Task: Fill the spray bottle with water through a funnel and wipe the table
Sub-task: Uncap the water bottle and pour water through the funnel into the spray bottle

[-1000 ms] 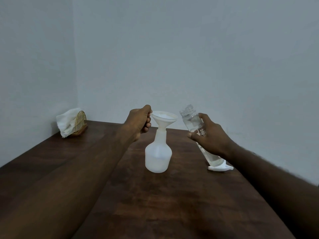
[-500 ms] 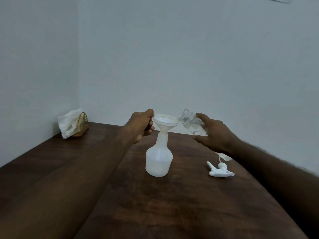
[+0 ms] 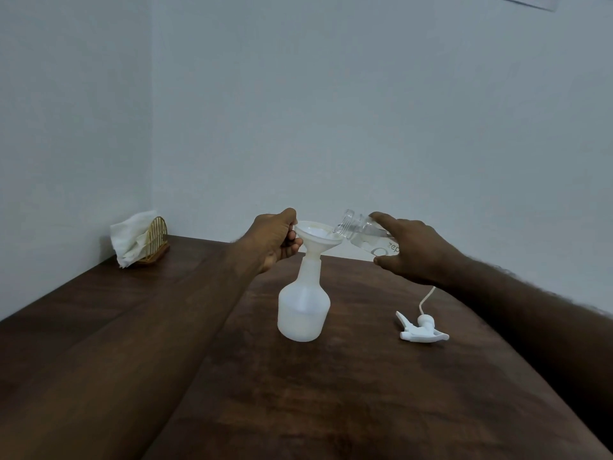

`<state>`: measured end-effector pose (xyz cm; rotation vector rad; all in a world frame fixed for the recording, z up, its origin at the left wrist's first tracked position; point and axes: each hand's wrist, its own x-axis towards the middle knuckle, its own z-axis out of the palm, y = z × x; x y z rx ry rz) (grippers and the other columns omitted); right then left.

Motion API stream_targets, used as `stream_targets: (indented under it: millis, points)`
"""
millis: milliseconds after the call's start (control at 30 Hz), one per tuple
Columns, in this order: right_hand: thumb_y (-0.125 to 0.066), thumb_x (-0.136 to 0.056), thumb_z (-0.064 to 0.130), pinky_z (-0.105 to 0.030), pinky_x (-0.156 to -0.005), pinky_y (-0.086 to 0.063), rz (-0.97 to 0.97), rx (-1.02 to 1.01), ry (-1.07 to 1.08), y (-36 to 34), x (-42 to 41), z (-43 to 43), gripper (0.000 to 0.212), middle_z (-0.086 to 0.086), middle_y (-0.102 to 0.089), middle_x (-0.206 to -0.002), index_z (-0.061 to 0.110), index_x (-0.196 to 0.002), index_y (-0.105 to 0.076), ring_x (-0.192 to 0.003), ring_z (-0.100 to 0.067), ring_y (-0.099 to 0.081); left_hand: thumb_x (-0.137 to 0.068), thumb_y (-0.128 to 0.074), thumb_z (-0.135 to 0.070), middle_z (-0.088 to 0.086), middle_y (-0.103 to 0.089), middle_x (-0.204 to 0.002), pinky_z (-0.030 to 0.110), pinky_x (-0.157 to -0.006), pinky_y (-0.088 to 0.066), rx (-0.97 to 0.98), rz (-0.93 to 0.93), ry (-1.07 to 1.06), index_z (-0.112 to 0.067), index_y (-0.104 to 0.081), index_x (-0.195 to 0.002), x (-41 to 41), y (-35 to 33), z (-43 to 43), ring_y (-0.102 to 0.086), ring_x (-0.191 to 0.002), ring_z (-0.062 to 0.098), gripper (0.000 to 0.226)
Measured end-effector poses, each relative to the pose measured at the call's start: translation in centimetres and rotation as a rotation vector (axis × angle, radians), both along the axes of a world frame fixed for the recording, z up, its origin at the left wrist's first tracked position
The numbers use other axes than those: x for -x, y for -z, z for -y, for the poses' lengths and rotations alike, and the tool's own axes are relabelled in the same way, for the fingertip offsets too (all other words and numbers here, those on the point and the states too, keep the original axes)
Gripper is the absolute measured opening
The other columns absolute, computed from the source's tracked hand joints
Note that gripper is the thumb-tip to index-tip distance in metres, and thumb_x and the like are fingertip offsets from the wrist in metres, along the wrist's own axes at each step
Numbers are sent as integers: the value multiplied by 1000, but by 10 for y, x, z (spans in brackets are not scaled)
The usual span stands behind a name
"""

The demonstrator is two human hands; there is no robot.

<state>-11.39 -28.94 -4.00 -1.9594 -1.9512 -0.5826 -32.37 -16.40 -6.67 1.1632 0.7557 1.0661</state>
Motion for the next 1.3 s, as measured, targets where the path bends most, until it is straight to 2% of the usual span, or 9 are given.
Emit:
stream_targets:
  millis: [167,567,1300]
  points:
    - [-69,-85,31,-32,-83,-41,10,6,-1,-1,0,1,75,-9,-62,-122,26,-149,-31,-107,-28,-56,-85,-52,-10,1,-43,-50,19,-41,-44,-9,2,4,-9,-47,-62,0,-2,1,-48,-43,13,24]
    - [-69,-84,29,-35,-85,-45,55,3,-12,-4,0,-1,73,-11,-63,-117,25,-147,-33,-108,-30,-57,-86,-51,-11,3,-44,-53,20,-41,-42,-41,-22,-17,-9,-49,-63,0,-1,1,-48,-44,14,23]
    - [-67,-84,28,-33,-83,-44,94,1,-14,-7,-2,-2,71,-9,-63,-114,26,-147,-33,-104,-29,-57,-86,-52,-10,4,-43,-53,20,-42,-43,-55,-48,-19,-8,-48,-63,2,-1,0,-47,-46,15,23]
